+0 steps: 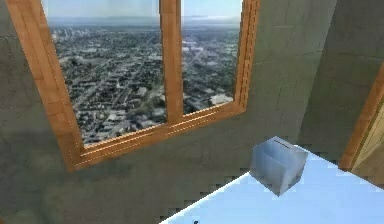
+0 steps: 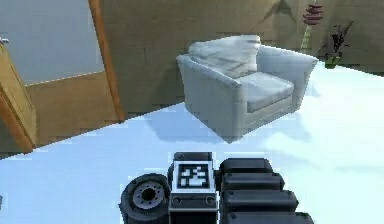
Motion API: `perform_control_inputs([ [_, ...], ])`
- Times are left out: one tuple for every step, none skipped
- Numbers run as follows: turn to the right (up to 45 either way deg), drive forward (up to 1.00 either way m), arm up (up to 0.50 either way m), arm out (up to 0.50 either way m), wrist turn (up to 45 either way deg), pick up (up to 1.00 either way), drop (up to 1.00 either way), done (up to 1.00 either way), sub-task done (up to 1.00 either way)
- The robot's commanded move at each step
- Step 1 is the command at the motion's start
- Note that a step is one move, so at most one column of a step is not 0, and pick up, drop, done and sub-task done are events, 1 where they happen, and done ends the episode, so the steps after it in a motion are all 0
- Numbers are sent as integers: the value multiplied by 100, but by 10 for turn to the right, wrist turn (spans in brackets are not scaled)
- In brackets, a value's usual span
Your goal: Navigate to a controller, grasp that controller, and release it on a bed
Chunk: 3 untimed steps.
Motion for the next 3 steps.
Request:
perform_control_inputs([
  [240, 0, 0, 0, 0, 0, 0, 0, 0],
  [-450, 0, 0, 0, 0, 0, 0, 0, 0],
  [-450, 0, 0, 0, 0, 0, 0, 0, 0],
])
